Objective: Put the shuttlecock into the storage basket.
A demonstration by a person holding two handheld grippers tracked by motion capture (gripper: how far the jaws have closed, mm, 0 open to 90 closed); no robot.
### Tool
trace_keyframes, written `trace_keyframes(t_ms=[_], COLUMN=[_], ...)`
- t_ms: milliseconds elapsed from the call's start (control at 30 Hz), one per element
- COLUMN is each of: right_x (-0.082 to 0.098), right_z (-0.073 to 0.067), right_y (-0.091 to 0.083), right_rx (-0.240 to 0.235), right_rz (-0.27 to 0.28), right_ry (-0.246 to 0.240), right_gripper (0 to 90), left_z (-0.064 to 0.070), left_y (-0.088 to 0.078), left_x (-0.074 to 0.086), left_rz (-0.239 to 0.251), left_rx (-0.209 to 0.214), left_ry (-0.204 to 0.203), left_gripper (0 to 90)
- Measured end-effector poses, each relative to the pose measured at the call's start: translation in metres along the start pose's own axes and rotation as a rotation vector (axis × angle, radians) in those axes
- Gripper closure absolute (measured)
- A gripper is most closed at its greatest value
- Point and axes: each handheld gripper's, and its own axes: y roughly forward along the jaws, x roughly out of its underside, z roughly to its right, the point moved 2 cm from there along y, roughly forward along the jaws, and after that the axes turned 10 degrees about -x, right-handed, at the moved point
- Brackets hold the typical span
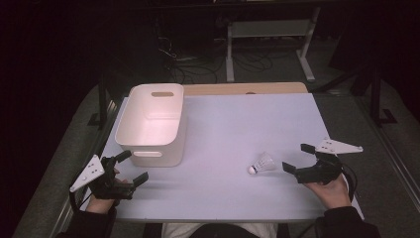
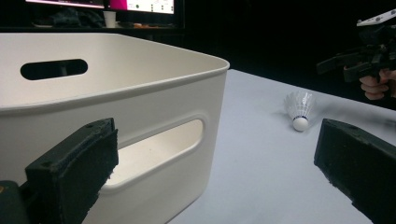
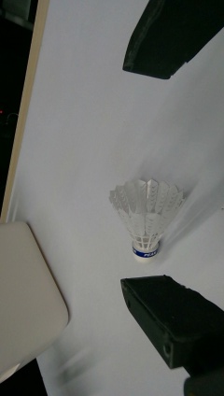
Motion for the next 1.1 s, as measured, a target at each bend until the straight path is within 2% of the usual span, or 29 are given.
trace_keyframes(t_ms=[433,1100], right_x=[-0.001,-0.01], right_z=[0.0,-0.007], right_y=[0.0,0.019], right_rx=[-0.006,-0.057], right_rz=[-0.044,-0.145], right_ry=[0.007,-0.041], right_gripper=[0.0,0.0], left_z=[0.0,0.0], left_y=[0.0,0.0], left_x=[0.0,0.0], left_rz=[-0.001,0.001], left_rx=[0.0,-0.004], left_ry=[0.0,0.001], left_gripper=[0.0,0.0])
